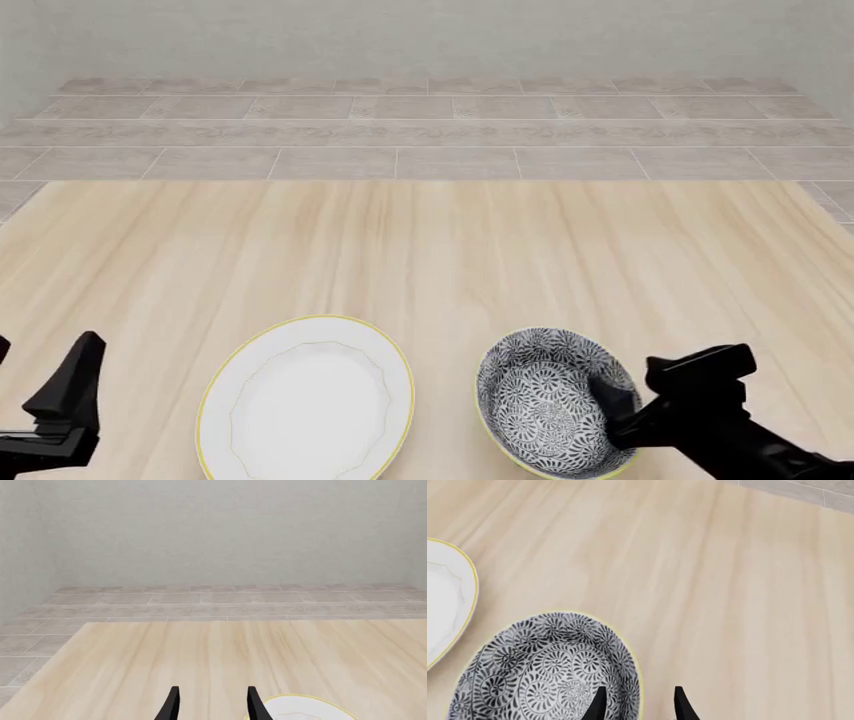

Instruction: Put the bowl on the plate.

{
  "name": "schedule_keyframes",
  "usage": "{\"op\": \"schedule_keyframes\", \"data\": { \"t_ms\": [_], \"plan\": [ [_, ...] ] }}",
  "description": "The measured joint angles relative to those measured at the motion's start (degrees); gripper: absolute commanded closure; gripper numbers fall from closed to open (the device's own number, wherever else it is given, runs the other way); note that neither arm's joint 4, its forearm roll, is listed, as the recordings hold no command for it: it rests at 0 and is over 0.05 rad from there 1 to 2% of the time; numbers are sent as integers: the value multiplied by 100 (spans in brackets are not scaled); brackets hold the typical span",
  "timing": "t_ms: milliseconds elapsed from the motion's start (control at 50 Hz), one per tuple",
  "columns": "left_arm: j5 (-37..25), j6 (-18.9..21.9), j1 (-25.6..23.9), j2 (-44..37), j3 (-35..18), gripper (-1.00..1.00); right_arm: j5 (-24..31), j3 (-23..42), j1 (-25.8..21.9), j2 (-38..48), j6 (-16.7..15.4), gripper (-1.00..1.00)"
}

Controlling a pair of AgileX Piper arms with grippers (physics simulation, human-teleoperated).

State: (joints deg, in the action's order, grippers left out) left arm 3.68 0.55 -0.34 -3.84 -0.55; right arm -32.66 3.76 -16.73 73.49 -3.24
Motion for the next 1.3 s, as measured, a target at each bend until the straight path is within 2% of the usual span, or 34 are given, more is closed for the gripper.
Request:
{"op": "schedule_keyframes", "data": {
  "t_ms": [520,540,1040,1300],
  "plan": [
    [102,22,-8,-108,10,-100,-425,-4,7,456,77,-100],
    [108,23,-9,-113,10,-100,-425,-7,6,455,74,100],
    [145,31,-1,-152,9,-100,-42,-58,-27,-142,-101,100],
    [172,24,12,-166,6,-100,580,55,17,-840,-230,100]
  ]
}}
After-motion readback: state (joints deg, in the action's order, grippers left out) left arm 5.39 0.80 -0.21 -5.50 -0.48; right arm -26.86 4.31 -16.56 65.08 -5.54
